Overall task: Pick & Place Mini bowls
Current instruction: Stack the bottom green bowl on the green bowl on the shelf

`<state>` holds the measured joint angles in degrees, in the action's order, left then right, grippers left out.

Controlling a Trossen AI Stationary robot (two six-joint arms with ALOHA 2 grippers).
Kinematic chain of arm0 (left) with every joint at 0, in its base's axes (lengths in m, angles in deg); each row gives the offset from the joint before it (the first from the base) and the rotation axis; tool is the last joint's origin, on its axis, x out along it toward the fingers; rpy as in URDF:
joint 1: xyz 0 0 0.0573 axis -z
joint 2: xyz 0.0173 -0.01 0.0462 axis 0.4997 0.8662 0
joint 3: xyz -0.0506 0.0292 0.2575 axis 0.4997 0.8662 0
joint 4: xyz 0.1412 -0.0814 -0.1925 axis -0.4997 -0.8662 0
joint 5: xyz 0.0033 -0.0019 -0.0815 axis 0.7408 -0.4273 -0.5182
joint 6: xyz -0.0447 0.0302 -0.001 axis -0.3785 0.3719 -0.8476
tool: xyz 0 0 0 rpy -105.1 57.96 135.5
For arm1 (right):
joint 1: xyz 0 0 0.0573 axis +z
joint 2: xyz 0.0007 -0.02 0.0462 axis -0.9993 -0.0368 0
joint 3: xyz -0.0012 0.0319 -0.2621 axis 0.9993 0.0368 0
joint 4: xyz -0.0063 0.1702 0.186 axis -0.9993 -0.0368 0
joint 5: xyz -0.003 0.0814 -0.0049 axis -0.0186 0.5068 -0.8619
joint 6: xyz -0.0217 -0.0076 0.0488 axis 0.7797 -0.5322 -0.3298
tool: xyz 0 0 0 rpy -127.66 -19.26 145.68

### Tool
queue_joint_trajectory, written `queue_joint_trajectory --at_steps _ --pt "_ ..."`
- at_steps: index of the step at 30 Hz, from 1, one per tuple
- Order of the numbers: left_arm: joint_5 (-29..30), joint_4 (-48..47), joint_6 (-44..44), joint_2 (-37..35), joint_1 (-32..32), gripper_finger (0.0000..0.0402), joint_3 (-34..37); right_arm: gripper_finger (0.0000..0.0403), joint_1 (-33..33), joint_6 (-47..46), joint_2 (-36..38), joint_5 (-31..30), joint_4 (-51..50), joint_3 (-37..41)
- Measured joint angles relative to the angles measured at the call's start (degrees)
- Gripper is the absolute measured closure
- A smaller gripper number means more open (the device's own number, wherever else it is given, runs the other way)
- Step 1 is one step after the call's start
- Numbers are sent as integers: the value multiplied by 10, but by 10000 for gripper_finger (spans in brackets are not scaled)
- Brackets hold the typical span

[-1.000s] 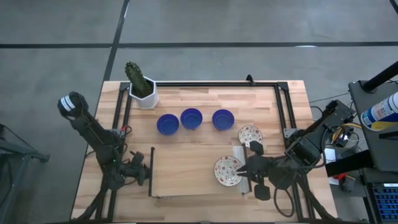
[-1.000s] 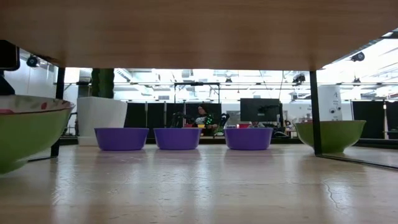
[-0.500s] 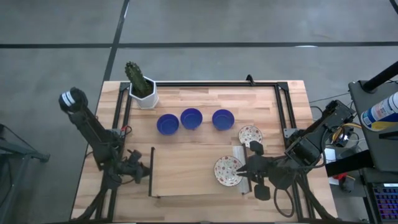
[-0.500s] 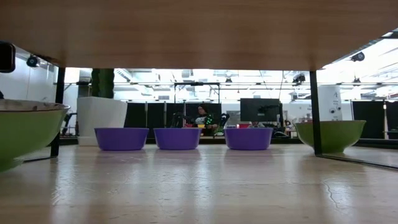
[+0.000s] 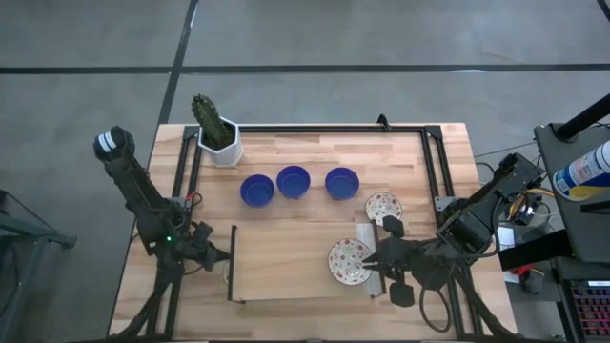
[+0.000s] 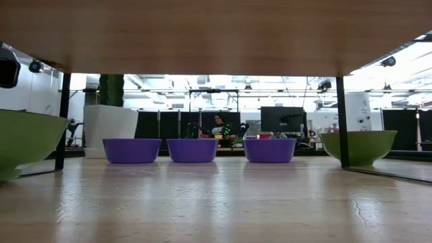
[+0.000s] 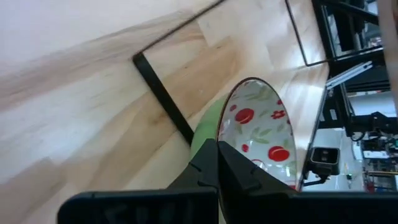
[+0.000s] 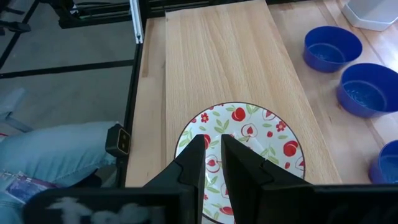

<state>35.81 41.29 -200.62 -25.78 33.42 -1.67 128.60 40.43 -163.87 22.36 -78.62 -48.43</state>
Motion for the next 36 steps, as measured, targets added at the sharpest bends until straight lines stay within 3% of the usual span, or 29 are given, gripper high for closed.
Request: queue_joint_trajectory --at_steps 9,17,22,36 --pt "-59 -170 -45 -47 0 401 -38 355 0 0 0 0 0 1" --pt "-109 -239 -82 -48 0 401 -51 355 0 0 0 0 0 4" --pt "-147 -334 -102 -49 1 401 -86 355 0 0 0 0 0 5" --pt "-171 -382 -109 -50 1 401 -127 355 0 0 0 0 1 5"
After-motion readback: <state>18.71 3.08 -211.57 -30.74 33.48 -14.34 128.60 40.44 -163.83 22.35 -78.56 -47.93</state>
